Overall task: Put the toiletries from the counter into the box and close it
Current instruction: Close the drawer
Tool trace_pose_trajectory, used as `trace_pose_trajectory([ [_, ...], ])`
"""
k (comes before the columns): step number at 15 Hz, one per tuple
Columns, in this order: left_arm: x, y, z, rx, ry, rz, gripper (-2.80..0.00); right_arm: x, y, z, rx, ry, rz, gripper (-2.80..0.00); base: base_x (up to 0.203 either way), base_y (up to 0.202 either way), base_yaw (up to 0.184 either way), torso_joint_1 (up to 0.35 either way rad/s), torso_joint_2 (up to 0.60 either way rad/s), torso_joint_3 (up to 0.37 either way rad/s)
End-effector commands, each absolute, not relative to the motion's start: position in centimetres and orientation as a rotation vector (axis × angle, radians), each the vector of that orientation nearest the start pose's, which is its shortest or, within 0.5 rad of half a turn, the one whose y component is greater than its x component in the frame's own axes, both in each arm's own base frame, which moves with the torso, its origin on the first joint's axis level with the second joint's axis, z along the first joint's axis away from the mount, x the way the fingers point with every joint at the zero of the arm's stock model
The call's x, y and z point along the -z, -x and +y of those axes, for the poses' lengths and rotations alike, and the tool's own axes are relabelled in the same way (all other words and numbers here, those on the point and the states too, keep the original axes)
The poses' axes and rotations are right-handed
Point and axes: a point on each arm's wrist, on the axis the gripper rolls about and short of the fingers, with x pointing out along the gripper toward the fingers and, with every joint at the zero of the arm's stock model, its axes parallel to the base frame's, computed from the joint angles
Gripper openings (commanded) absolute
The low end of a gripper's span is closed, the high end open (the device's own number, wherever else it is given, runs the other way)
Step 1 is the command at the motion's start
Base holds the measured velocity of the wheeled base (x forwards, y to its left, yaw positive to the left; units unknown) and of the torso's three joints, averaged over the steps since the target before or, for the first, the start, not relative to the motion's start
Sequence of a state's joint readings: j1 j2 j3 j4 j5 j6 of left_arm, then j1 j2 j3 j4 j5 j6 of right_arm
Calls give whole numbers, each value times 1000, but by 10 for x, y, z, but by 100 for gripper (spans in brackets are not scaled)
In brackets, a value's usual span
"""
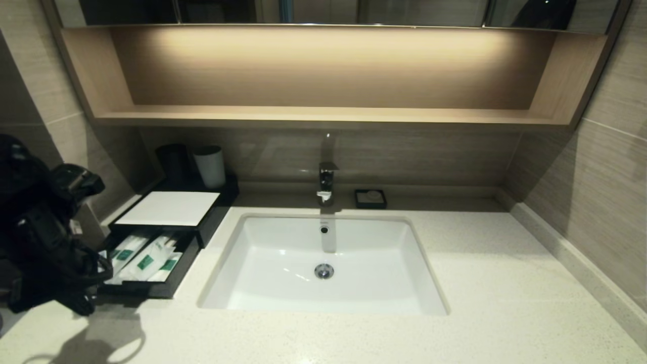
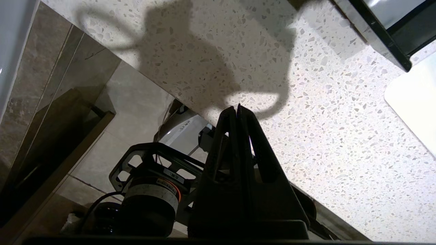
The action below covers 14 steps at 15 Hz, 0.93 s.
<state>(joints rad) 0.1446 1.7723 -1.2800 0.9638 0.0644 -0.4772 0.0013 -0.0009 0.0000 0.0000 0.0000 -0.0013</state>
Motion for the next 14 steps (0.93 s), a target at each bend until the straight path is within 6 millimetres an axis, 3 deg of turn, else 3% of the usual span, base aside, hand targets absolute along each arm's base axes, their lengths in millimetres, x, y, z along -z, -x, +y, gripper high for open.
trace_pose_trajectory([
  [1, -161, -258, 35, -510, 434, 1416, -280, -75, 23, 0, -2, 2, 2, -280, 0, 0, 0, 0, 0, 0],
  [14, -129, -292, 30, -480, 425, 1374, -280, -75, 23, 0, -2, 2, 0, -280, 0, 0, 0, 0, 0, 0],
])
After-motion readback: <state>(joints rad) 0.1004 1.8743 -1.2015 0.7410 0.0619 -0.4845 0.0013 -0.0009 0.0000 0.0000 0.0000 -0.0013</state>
